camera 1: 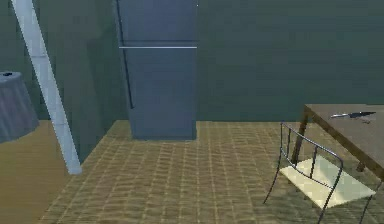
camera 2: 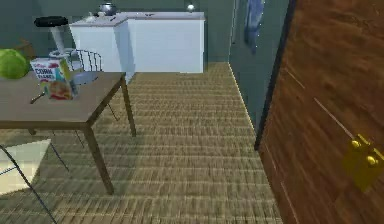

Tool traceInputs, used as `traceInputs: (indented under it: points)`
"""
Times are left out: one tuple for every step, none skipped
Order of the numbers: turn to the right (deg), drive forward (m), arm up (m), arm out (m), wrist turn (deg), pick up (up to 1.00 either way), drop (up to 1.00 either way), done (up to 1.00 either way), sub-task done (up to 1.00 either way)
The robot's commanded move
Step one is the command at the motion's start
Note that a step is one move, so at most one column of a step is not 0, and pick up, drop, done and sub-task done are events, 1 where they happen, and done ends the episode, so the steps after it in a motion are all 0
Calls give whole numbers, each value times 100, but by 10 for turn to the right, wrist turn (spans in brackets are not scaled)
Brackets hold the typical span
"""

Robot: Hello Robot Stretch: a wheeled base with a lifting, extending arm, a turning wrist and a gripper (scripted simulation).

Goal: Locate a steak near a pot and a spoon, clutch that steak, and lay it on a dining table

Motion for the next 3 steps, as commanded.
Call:
traceInputs:
  points:
    - [450,0,0,0,0,0,0,0,0]
    - [450,0,0,0,0,0,0,0,0]
    - [60,0,0,0,0,0,0,0,0]
